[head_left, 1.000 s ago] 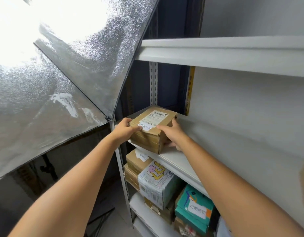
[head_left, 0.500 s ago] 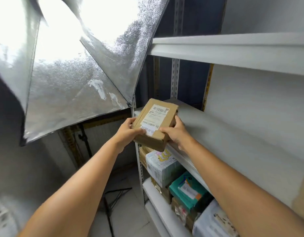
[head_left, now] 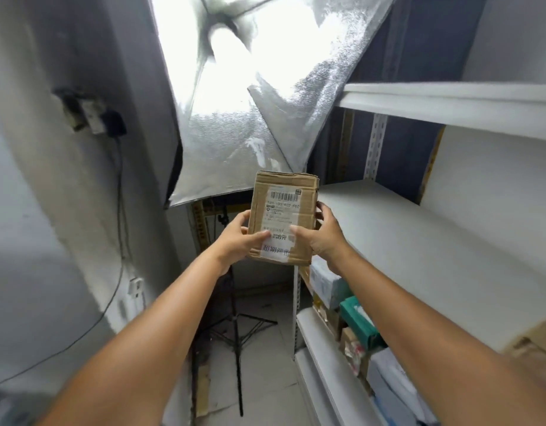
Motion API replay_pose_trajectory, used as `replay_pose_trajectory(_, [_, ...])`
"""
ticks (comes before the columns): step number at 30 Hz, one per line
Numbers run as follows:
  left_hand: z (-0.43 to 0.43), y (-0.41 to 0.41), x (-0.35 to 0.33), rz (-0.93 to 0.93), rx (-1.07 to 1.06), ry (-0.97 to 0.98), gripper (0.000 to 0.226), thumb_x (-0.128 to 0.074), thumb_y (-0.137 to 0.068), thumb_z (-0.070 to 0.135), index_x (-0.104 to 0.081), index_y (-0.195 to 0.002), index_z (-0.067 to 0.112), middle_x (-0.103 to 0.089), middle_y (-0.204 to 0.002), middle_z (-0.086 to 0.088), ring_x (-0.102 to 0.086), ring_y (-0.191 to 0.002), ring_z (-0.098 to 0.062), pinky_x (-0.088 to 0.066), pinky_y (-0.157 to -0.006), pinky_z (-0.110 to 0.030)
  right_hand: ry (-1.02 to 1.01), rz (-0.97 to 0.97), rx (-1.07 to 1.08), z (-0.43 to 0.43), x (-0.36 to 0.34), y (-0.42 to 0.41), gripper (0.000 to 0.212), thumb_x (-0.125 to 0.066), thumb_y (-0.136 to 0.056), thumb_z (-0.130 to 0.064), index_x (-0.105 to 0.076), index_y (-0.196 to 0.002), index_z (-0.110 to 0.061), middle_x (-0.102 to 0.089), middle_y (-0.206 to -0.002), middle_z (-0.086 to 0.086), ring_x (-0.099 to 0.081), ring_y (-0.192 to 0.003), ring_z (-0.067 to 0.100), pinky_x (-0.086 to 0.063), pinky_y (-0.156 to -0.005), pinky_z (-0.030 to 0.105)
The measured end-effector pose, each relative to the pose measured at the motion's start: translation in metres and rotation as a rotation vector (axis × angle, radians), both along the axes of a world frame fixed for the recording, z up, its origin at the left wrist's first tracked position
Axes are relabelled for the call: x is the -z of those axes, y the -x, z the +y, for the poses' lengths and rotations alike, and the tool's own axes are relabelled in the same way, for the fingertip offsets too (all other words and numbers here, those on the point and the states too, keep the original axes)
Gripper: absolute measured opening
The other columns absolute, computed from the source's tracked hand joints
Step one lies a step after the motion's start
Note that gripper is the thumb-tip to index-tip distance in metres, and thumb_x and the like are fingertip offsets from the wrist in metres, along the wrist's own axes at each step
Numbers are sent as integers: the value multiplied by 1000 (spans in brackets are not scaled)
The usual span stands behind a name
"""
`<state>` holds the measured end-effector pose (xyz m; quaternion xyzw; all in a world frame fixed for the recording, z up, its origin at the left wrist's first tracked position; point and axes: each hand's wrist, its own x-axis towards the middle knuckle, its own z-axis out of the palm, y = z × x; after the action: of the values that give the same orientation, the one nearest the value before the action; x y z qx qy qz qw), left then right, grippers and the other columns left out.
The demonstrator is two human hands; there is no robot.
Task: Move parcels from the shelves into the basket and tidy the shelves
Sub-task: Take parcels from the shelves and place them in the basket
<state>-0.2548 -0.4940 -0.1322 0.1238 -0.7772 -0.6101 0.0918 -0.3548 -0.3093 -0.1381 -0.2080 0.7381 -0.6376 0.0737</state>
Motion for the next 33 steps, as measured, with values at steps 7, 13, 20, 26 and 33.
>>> replay_pose_trajectory(7, [-14, -107, 26, -9, -117, -69, 60, -75, -85, 25, -40, -134, 19, -61, -123, -8, -67, -104, -22, -60, -77, -40, -54, 45, -22, -23, 28, -94, 100, -88, -59, -39, -38, -145, -23, -60, -126, -5, -63, -113, 15, -54, -97, 45])
replay_pose_trajectory(13, [-27, -205, 57, -44, -316, -64, 83, -87, -69, 39, -39, -132, 15, -62, -124, -6, -62, -111, -21, -54, -93, -41, -129, 39, -192, -46, 45, -174, 88, -87, -71, -24, -41, -146, -23, -58, -126, 0, -65, -106, 13, -58, -88, 38])
replay_pose_trajectory(20, [-28, -314, 82, -129, -570, -78, 75, -77, -82, 30, -33, -142, 22, -60, -123, -1, -59, -103, -18, -52, -80, -31, -183, 32, -437, -92, 67, -248, 89, -86, -64, -38, -43, -141, -30, -61, -123, -2, -66, -107, 19, -59, -86, 47])
replay_pose_trajectory(26, [-13, -417, 108, -180, -851, -70, 100, -81, -73, 50, -26, -150, 21, -45, -147, -1, -51, -128, -24, -43, -108, -47, -220, 43, -681, -126, 95, -313, 81, -87, -64, -35, -47, -134, -36, -62, -117, -9, -66, -104, 15, -59, -87, 46])
replay_pose_trajectory(33, [49, -552, 131, -179, -1181, -177, 76, -81, -78, 36, -37, -139, 26, -61, -128, -3, -63, -110, -23, -56, -91, -46, -271, 77, -1018, -138, 127, -435, 86, -88, -63, -39, -47, -137, -29, -62, -118, -9, -65, -107, 17, -54, -95, 47])
